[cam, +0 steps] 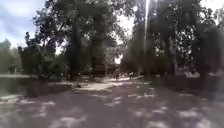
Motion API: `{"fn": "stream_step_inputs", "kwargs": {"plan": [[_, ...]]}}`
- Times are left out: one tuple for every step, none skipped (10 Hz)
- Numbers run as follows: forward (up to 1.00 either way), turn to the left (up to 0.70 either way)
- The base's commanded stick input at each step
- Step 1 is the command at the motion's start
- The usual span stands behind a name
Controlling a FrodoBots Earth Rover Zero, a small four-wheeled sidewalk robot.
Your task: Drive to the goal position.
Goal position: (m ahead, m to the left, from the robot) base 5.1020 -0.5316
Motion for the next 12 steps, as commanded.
{"fn": "stream_step_inputs", "kwargs": {"plan": [[0.7,0.0],[0.7,0.0],[0.7,0.0],[0.7,0.0],[0.7,0.0],[0.7,0.0],[0.7,0.0],[0.7,0.0],[0.7,0.0],[0.7,-0.11],[0.7,-0.32],[0.7,-0.24]]}}
